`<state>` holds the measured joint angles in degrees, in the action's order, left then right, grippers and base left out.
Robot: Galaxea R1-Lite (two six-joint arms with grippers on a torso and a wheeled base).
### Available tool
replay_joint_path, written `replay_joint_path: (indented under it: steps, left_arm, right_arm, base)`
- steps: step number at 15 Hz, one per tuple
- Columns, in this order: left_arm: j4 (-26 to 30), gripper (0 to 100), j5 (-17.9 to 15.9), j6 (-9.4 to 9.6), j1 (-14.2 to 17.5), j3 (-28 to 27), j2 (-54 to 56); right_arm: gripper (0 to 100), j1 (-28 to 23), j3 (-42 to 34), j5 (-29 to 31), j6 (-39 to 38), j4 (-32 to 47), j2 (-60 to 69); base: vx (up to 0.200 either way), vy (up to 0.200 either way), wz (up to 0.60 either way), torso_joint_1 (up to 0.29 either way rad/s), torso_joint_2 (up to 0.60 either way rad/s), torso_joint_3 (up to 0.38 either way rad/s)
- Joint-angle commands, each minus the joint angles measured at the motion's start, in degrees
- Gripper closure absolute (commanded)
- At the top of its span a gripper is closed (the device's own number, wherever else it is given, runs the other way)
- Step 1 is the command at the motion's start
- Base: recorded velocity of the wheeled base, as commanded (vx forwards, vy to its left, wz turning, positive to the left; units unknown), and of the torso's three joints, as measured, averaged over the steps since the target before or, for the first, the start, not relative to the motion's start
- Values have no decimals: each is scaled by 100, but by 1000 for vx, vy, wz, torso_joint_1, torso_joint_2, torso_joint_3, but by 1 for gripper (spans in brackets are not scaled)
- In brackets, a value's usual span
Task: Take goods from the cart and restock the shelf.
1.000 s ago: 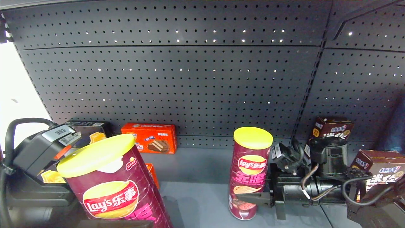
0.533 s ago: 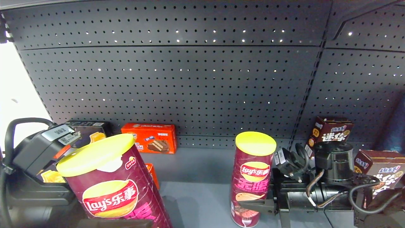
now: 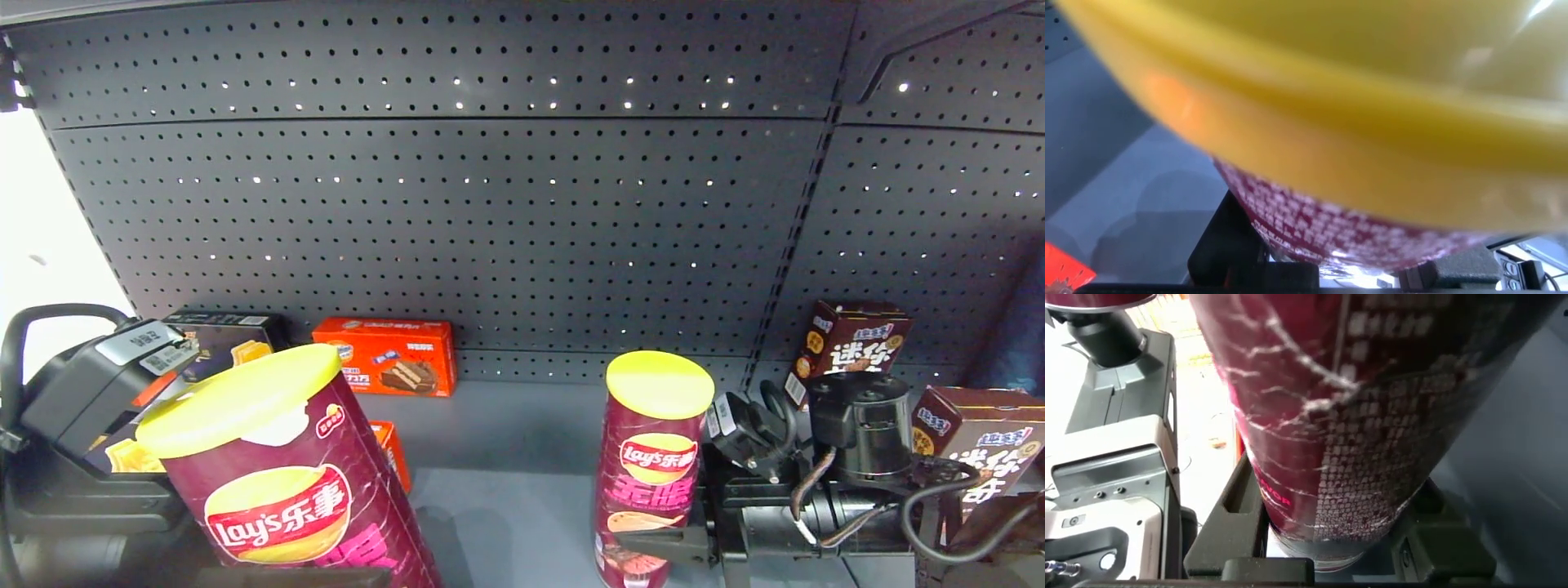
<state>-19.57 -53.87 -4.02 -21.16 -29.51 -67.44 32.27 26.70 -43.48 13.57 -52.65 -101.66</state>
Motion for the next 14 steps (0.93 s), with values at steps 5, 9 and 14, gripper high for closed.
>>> replay_joint_path:
  steps: [5,9,14]
  left_arm:
    - [-3,100,-1,-2,-2,16,20]
    - [-12,100,-1,-2,-2,148,134]
    - [-12,100,-1,-2,-2,165,178]
  right_arm:
    - [0,-1,-59,7,5,9,6]
    - [0,-80,-218,7,14,-35,173]
    - [0,-274,-385,33,5,-26,805]
  base:
    - [0,0,0,0,0,0]
    - [0,0,0,0,0,0]
    - [0,0,0,0,0,0]
